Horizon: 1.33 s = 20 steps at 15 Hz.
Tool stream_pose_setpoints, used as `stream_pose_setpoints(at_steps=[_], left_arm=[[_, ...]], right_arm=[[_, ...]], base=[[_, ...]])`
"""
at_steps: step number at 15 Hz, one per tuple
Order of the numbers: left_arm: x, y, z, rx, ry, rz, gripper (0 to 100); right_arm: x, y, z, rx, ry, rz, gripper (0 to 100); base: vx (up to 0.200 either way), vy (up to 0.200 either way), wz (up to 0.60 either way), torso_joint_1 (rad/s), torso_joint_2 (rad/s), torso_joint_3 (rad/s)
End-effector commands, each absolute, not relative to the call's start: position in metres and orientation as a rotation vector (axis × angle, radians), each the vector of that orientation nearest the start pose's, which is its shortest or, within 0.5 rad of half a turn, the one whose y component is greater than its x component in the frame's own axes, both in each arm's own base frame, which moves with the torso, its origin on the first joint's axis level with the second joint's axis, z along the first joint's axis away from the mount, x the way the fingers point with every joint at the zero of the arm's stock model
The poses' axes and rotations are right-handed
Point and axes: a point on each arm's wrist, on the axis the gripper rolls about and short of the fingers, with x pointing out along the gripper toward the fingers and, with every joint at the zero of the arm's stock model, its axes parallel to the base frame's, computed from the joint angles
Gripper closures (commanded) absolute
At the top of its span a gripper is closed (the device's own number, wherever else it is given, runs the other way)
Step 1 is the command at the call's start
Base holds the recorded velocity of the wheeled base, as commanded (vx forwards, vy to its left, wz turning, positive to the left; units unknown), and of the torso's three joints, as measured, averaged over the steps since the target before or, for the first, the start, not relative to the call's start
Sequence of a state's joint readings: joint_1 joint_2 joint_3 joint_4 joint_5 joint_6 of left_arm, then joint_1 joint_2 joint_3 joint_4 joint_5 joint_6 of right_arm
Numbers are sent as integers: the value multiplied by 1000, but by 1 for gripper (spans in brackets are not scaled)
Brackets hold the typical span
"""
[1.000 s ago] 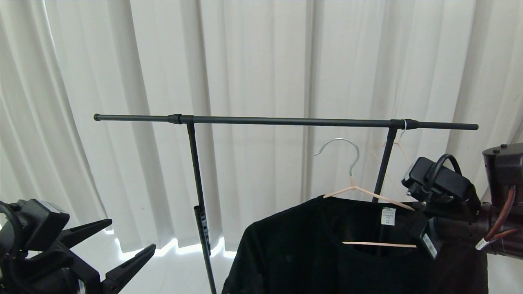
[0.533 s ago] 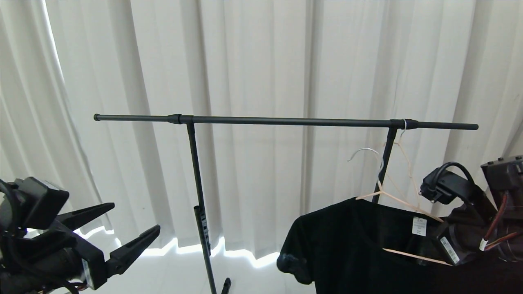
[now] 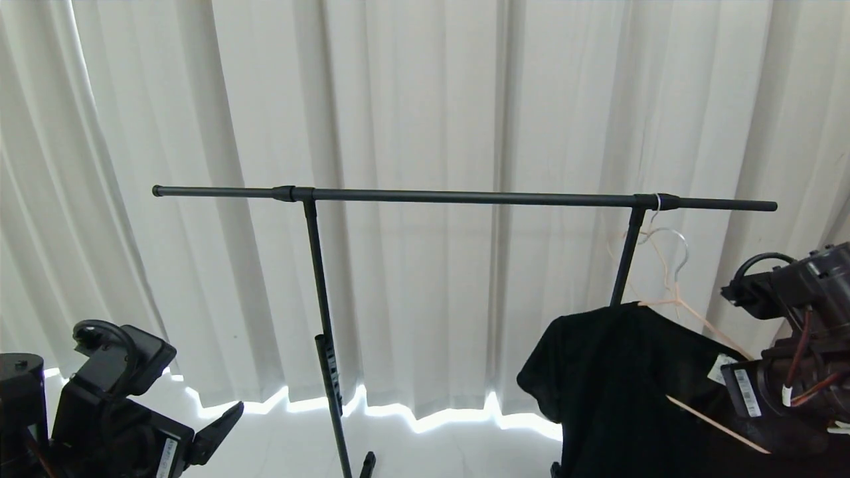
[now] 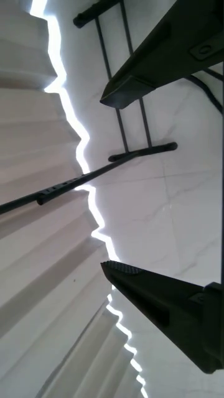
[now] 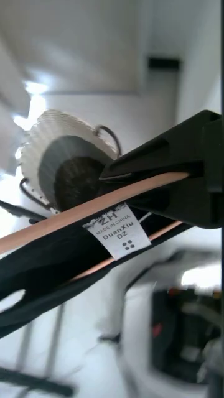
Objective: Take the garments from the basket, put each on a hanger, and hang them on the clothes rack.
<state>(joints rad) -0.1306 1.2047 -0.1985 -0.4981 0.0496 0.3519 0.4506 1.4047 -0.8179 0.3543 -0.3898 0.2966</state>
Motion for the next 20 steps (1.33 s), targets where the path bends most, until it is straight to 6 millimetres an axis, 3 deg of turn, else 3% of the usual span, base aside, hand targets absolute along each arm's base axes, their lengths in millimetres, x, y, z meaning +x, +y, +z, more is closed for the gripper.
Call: stream_pose_setpoints(at_steps=[1,5,10,16,20], left_arm=[[136,-17,123,389,481,-168,0],[133,-16,128,389,449,-160,0],[130,-16,130,386,430,-156,0],[129,-16,132,383,417,-157,0],[129,-16,132,383,417,-157,0]], right_arm=[[204,89,187,-27,836,-128,100],[242,109,217,21,710,-161,100],[250,143,243,6,626,-46,100],[244,163,246,-71,614,43,100],[242,177,233,-108,652,74,100]], base=[[0,0,0,0,0,0],[0,0,0,0,0,0],[0,0,0,0,0,0],[167,0,0,-3,4,3],[200,0,0,7,6,1]])
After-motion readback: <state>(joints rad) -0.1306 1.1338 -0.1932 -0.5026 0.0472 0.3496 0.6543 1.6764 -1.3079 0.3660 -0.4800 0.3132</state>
